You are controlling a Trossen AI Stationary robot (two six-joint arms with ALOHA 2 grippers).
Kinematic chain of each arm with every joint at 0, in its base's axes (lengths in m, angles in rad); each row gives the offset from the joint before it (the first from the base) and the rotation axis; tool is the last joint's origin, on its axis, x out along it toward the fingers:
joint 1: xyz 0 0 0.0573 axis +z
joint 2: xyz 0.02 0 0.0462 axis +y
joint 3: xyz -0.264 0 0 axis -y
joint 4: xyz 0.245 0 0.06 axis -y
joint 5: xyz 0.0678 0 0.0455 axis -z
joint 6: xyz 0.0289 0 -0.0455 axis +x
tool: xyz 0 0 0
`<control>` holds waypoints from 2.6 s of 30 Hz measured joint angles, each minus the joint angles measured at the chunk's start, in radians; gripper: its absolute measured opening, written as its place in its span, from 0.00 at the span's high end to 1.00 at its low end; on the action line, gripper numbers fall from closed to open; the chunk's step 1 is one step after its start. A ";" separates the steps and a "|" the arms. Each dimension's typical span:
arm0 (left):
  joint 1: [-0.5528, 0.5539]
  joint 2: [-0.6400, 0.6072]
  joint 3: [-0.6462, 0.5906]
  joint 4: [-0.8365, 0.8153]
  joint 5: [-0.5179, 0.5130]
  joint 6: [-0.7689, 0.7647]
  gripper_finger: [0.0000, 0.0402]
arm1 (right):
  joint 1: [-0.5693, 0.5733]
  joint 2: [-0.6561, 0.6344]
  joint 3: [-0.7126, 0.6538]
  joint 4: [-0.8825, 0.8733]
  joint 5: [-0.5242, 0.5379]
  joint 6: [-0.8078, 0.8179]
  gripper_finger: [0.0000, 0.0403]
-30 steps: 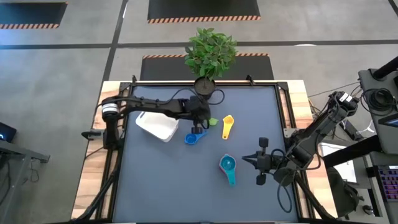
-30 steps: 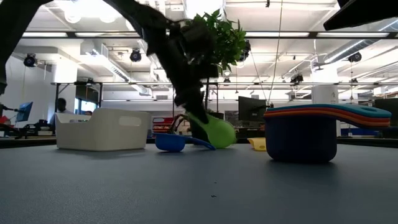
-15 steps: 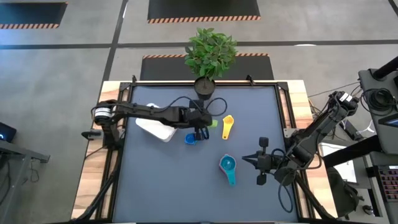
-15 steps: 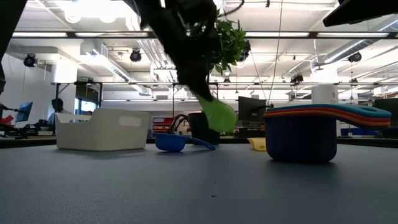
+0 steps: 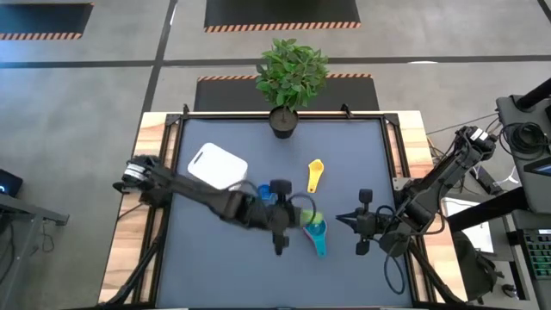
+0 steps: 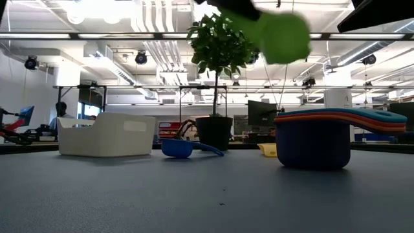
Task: Nest measuring cups in basket
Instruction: Stack the light green measuring cup on the light blue measuring cup
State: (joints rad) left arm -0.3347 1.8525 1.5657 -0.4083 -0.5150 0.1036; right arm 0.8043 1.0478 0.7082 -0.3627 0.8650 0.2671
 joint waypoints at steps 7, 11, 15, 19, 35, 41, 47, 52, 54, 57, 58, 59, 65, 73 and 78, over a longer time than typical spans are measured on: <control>-0.082 0.092 0.040 0.004 -0.176 -0.056 1.00 | 0.000 -0.001 0.000 0.000 0.000 -0.007 0.98; -0.100 0.151 0.073 0.009 -0.219 -0.102 1.00 | 0.000 -0.002 0.000 0.001 0.000 -0.008 0.98; -0.109 0.226 0.151 -0.006 -0.230 -0.119 1.00 | 0.000 -0.002 0.001 0.001 0.001 -0.011 0.98; -0.122 0.316 0.269 -0.144 -0.278 -0.114 1.00 | 0.000 -0.002 0.001 0.001 0.001 -0.009 0.98; -0.124 0.519 0.580 -0.467 -0.368 -0.121 1.00 | 0.000 -0.002 0.001 0.004 0.000 0.007 0.98; -0.124 0.519 0.567 -0.466 -0.367 -0.130 0.96 | 0.000 -0.002 0.001 0.004 0.000 0.010 0.98; -0.124 0.519 0.566 -0.464 -0.366 -0.131 0.85 | 0.000 -0.002 0.001 0.004 0.000 0.010 0.98; -0.126 0.519 0.566 -0.454 -0.359 -0.131 0.75 | 0.000 -0.002 0.001 0.004 0.000 0.010 0.98; -0.131 0.519 0.566 -0.451 -0.358 -0.127 0.72 | 0.000 -0.002 0.001 0.004 0.000 0.010 0.98; -0.143 0.515 0.566 -0.452 -0.357 -0.120 0.67 | 0.000 -0.002 0.001 0.004 0.000 0.010 0.98; -0.148 0.511 0.566 -0.453 -0.357 -0.120 0.66 | 0.000 -0.002 0.001 0.004 0.000 0.010 0.98; -0.152 0.505 0.566 -0.453 -0.357 -0.119 0.64 | 0.000 -0.002 0.001 0.004 0.000 0.010 0.98; -0.190 0.461 0.568 -0.498 -0.358 -0.117 0.59 | 0.000 -0.002 0.001 0.007 0.000 0.032 0.98; -0.244 0.380 0.568 -0.609 -0.367 -0.144 0.59 | -0.007 0.032 -0.004 0.186 0.026 -0.003 0.98; -0.271 0.335 0.566 -0.702 -0.367 -0.204 0.60 | -0.038 0.114 -0.005 0.324 0.026 -0.050 0.98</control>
State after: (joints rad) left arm -0.6058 2.1872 2.1319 -1.1105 -0.8816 -0.1009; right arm 0.7660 1.1615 0.7034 -0.0384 0.8906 0.2176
